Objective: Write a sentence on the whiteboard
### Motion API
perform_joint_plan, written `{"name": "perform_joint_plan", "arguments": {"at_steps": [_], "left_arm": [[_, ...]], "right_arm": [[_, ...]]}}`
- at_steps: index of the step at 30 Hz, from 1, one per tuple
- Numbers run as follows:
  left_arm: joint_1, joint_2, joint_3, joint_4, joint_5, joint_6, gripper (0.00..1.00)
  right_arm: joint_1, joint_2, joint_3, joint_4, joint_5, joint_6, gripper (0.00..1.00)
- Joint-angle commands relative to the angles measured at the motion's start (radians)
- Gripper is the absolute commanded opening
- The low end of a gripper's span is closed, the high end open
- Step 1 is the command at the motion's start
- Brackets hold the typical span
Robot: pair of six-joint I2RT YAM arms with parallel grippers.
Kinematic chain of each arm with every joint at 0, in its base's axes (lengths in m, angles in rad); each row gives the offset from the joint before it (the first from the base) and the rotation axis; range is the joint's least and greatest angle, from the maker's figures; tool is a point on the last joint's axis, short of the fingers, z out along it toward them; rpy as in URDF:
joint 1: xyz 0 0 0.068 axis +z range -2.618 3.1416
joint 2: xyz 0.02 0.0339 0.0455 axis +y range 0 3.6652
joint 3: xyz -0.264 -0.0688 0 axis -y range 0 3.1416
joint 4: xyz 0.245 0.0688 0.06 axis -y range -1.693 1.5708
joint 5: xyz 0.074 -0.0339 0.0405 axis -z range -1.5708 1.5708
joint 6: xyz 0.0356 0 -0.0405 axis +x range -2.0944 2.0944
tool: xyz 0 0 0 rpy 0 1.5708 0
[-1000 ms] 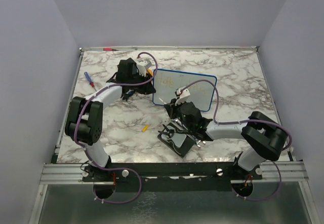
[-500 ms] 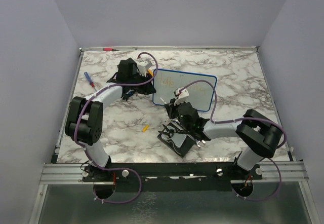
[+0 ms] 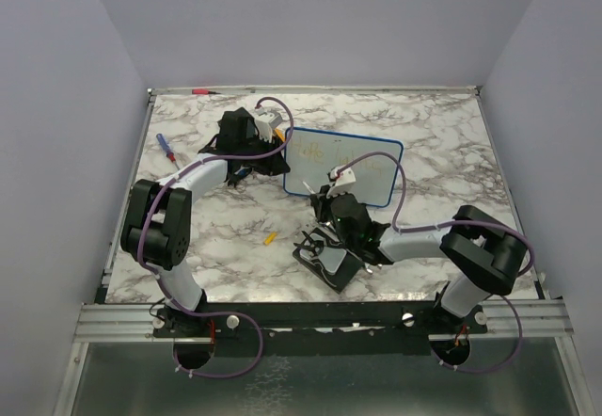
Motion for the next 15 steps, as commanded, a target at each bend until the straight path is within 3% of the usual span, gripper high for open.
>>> {"name": "perform_joint_plan", "arguments": {"at_steps": [1, 8, 15], "left_arm": [[-0.004, 0.005, 0.02, 0.019, -0.012, 0.004, 0.25], [-0.004, 0.001, 0.019, 0.019, -0.012, 0.003, 0.25], [-0.004, -0.002, 0.018, 0.019, -0.014, 0.004, 0.25]], "right_arm": [[0.001, -0.045, -0.038, -0.022, 0.089, 0.019, 0.0], [0.001, -0.069, -0.064, -0.037, 0.109, 0.031, 0.0], [0.016, -0.095, -0.07, 0.029, 0.019, -0.033, 0.0]]}}
